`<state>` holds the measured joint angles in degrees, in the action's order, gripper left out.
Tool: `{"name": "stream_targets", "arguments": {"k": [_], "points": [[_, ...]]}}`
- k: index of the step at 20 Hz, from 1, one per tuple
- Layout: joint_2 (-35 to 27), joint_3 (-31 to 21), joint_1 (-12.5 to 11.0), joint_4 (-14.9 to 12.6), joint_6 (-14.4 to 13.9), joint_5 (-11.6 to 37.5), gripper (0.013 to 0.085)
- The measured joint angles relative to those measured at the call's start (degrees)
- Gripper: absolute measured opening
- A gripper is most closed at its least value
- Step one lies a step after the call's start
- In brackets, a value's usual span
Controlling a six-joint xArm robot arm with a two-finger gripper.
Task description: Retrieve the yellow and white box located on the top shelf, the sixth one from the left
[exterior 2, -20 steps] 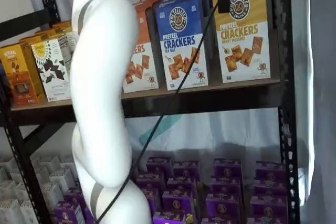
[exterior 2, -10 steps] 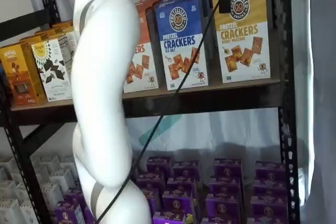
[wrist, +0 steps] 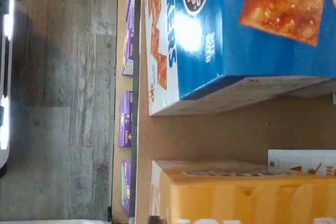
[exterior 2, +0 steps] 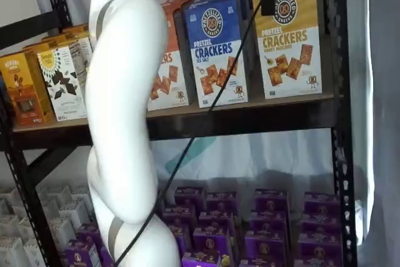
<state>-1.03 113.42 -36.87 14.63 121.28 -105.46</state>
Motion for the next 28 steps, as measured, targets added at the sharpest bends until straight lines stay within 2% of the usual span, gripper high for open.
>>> {"name": "stream_targets", "arguments": {"k": [1,10,16,28], "points": [[0.0,0.0,0.0,0.0,0.0,0.0,0.0650],[1.2,-0.1,-0.7,0.7,0.1,-1.5,0.0650],[6.0,-5.6,-1.7,-0.1,1.8,0.8,0.0650],[13.7,-13.4,-5.5,-0.7,5.6,-1.9,0.0650]]}}
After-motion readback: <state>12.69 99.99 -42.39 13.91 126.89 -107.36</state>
